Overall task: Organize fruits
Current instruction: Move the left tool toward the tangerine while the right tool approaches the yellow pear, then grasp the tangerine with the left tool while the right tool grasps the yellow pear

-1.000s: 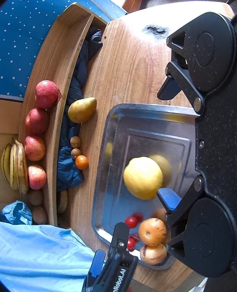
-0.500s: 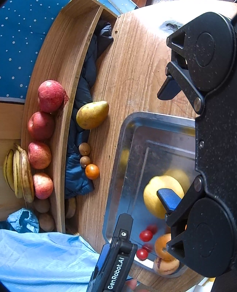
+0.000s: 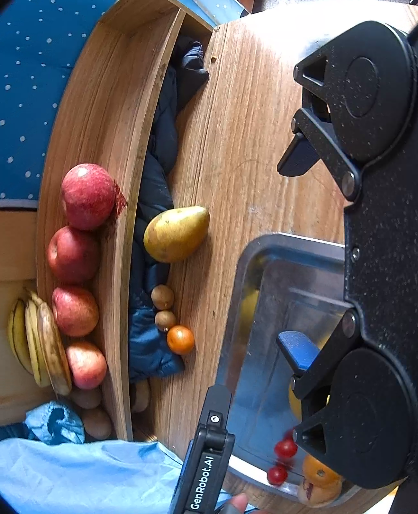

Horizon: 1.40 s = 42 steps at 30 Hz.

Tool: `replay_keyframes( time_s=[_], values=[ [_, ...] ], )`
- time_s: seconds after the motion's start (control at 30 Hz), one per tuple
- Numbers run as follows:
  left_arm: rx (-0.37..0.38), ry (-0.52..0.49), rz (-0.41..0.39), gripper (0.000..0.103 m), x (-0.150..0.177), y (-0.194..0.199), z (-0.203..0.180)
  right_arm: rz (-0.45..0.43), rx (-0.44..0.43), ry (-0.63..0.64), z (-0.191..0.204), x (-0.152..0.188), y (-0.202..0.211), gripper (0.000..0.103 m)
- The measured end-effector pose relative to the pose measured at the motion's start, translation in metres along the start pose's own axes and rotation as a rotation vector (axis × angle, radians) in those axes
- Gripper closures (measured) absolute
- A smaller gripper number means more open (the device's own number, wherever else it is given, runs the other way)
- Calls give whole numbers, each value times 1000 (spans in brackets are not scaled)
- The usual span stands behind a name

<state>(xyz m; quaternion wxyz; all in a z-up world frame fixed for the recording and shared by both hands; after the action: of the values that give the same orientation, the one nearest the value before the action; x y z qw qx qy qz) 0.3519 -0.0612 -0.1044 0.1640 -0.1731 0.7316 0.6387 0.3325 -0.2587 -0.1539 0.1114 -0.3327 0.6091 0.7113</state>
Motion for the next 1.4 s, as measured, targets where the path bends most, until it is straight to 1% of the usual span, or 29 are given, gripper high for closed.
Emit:
replay_keyframes(
  time_s=[0.17, 0.3, 0.43, 0.6, 0.83, 1.03, 1.2, 1.33, 1.4],
  values=[
    [-32, 29, 5, 1, -8, -13, 1, -14, 17, 33, -9, -11, -11, 1],
    [-46, 51, 4, 1, -14, -22, 0, -25, 9, 39, -15, -23, -22, 1],
    [-55, 73, 4, 1, -21, -29, -2, -29, -4, 50, -19, -34, -34, 1],
    [-55, 87, 5, 1, -28, -39, -5, -40, 10, 104, -21, -46, -46, 1],
    [-65, 112, 16, 1, -33, -51, -8, -43, -30, 88, -27, -53, -56, 1],
    [-74, 120, 8, 1, -37, -56, -9, -37, -41, 100, -26, -55, -64, 7],
    [-63, 135, 4, 1, -42, -60, -9, -27, -44, 100, -26, -56, -72, 13],
    [-61, 128, 1, 5, -44, -61, -11, -28, -53, 99, -26, -58, -75, 15],
    [-54, 128, 3, 8, -44, -62, -13, -33, -58, 98, -26, -60, -76, 18]
  ],
)
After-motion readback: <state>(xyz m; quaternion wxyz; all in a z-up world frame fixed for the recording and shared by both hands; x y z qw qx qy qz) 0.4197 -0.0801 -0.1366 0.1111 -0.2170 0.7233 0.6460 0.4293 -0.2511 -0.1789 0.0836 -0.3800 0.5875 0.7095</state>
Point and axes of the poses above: each gripper's, at about its wrist camera, not at the fingertips, and y roughly against the way its jaws point, z to its left, x to its underside, the point moved 5 cm from there along -y, roughly the way its jaws point, and after that the axes turned 3 degrees about y, right-handed, at the moved point
